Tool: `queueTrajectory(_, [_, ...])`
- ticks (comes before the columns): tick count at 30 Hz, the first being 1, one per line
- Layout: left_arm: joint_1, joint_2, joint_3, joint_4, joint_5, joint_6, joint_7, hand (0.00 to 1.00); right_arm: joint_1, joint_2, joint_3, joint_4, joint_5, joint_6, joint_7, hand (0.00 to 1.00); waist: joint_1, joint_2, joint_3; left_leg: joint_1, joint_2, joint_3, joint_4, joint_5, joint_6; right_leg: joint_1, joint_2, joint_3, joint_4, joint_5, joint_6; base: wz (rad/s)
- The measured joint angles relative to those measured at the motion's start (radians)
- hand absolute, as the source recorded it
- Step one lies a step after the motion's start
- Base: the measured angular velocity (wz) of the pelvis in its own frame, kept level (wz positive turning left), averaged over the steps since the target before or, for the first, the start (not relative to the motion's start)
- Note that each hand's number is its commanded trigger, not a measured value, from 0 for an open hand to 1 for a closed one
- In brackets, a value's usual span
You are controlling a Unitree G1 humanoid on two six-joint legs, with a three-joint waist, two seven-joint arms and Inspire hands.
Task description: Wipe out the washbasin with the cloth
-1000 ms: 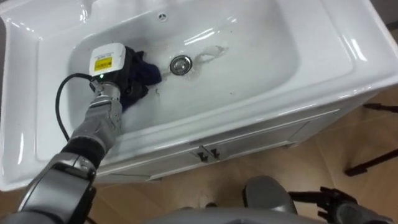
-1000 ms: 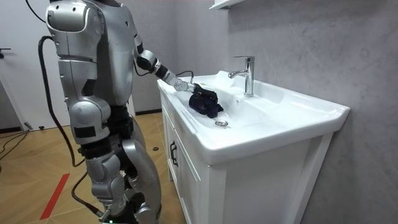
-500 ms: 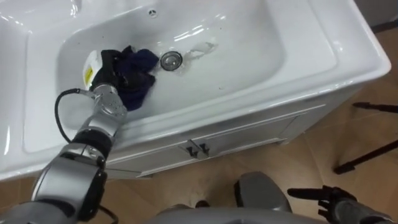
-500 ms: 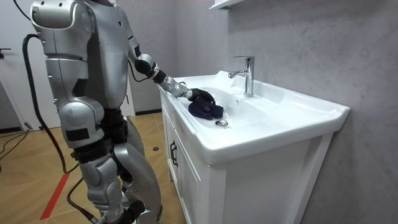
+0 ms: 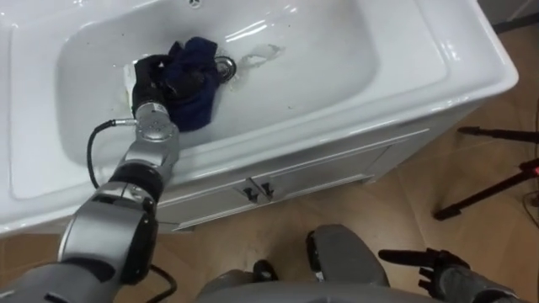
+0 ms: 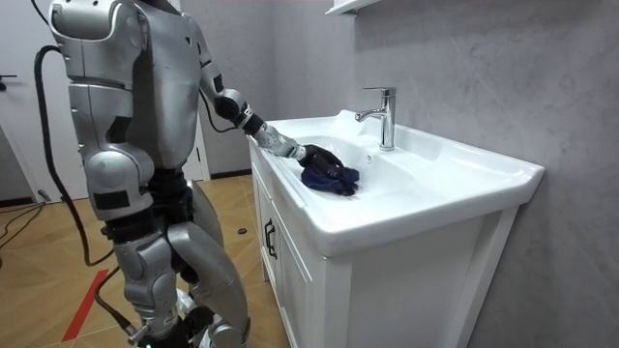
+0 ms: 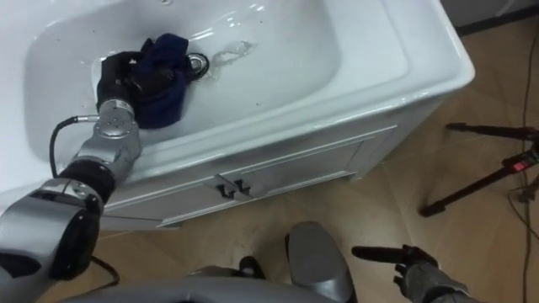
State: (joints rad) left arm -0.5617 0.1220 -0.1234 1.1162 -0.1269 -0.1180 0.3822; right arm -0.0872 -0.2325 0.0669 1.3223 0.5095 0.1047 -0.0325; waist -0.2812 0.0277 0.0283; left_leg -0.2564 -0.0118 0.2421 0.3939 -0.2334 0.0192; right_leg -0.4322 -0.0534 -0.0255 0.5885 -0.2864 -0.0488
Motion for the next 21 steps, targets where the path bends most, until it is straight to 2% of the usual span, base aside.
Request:
queueTrajectory(2, [-0.018, -0.010, -0.003, 0.000, 0.000, -0.001, -0.001, 1.00, -0.005, 0.002, 0.000, -0.005, 0.000, 0.004, 0.001, 0.00, -0.008, -0.002, 0.0012, -0.012, 0.001, -0.001, 0.006, 0.000, 0.000, -0.006, 0.000, -0.001, 0.000, 0.007, -0.007, 0.09])
queueTrajectory(6, [-0.035, -0.019, -0.047, 0.000, 0.005, -0.001, 0.001, 1.00, -0.018, 0.000, 0.000, -0.005, 0.011, 0.000, 0.000, 0.00, -0.021, 0.002, 0.0030, -0.018, 0.003, -0.001, 0.010, 0.000, 0.000, -0.007, 0.003, -0.001, -0.007, 0.010, -0.008, 0.03])
queueTrajectory(8, [-0.040, -0.021, -0.049, -0.005, 0.011, -0.002, 0.001, 1.00, -0.022, -0.004, 0.000, -0.007, 0.013, -0.006, 0.000, 0.00, -0.024, 0.016, 0.0068, -0.031, 0.007, -0.001, 0.016, 0.000, 0.000, -0.011, 0.005, -0.005, -0.014, 0.015, -0.005, 0.09])
queueTrajectory(10, [-0.044, -0.021, -0.060, -0.008, 0.016, -0.002, 0.001, 1.00, -0.032, -0.005, 0.000, -0.005, 0.013, -0.008, 0.001, 0.00, -0.025, 0.031, 0.0147, -0.036, 0.013, 0.002, 0.016, 0.000, 0.001, -0.016, 0.004, -0.003, -0.014, 0.018, -0.003, 0.00])
queueTrajectory(12, [-0.048, -0.019, -0.068, -0.015, 0.032, -0.002, 0.002, 1.00, -0.033, -0.006, 0.000, -0.004, 0.026, -0.016, 0.006, 0.00, -0.029, 0.047, 0.0155, -0.049, 0.015, 0.007, 0.020, -0.003, 0.005, -0.028, 0.005, -0.005, -0.012, 0.018, -0.002, 0.03])
queueTrajectory(15, [-0.053, -0.010, -0.089, -0.020, 0.052, 0.001, 0.009, 1.00, -0.028, -0.011, -0.002, 0.002, 0.044, -0.021, 0.022, 0.00, -0.042, 0.056, 0.0158, -0.056, 0.015, 0.030, 0.021, -0.007, 0.012, -0.046, -0.001, 0.000, 0.014, 0.009, -0.001, 0.04])
queueTrajectory(19, [-0.058, 0.013, -0.148, -0.022, 0.097, 0.012, 0.021, 1.00, -0.026, -0.035, 0.000, 0.032, 0.060, -0.021, 0.026, 0.00, -0.064, 0.071, 0.0190, -0.055, 0.012, 0.033, 0.025, -0.011, 0.015, -0.044, -0.007, -0.001, 0.035, 0.003, -0.005, 0.01])
queueTrajectory(21, [-0.063, 0.020, -0.177, -0.026, 0.137, 0.030, 0.029, 1.00, -0.025, -0.047, 0.000, 0.050, 0.071, -0.019, 0.034, 0.00, -0.073, 0.075, 0.0202, -0.055, 0.015, 0.033, 0.039, -0.020, 0.013, -0.043, -0.007, -0.002, 0.044, -0.002, -0.006, 0.00])
